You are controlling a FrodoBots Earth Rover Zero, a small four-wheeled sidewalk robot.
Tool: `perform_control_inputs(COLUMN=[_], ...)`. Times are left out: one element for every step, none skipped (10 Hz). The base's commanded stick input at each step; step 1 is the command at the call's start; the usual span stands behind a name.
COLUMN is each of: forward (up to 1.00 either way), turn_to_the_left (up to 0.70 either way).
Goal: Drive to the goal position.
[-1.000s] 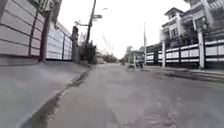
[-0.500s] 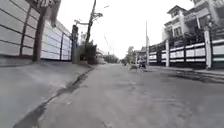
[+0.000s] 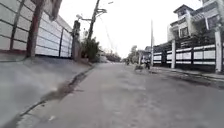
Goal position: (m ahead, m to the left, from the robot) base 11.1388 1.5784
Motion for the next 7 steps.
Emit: perform_control_inputs(forward=[1.0,1.0,1.0,1.0,1.0,1.0,1.0], turn_to_the_left=[0.0,0.0,0.0,0.0,0.0,0.0,0.0])
